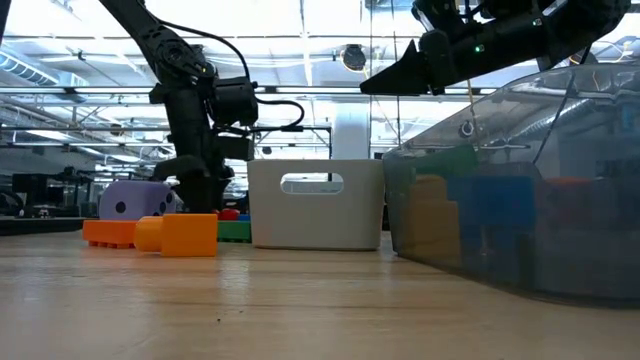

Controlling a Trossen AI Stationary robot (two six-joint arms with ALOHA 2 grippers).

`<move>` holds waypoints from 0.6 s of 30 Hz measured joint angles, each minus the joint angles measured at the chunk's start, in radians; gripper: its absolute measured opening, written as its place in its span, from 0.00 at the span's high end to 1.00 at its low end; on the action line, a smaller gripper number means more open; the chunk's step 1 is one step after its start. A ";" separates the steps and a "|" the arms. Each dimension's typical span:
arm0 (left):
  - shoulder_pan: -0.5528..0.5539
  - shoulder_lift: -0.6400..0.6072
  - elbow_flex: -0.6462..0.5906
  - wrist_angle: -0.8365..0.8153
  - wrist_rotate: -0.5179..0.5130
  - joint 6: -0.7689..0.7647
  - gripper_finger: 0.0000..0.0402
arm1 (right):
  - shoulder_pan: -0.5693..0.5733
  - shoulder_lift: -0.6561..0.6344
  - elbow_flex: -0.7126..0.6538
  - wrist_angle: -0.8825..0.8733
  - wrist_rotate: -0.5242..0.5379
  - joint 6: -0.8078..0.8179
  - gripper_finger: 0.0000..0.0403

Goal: Pick & Place Toys
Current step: Put the red game piece into the black bin

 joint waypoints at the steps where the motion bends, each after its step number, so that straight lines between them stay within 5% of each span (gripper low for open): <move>1: 0.000 0.000 0.000 0.000 0.000 0.000 0.61 | 0.000 0.000 0.000 0.000 0.000 0.000 0.19; 18: 0.000 -0.017 0.001 -0.051 -0.014 -0.015 0.66 | 0.000 0.000 0.000 0.005 0.000 -0.001 0.19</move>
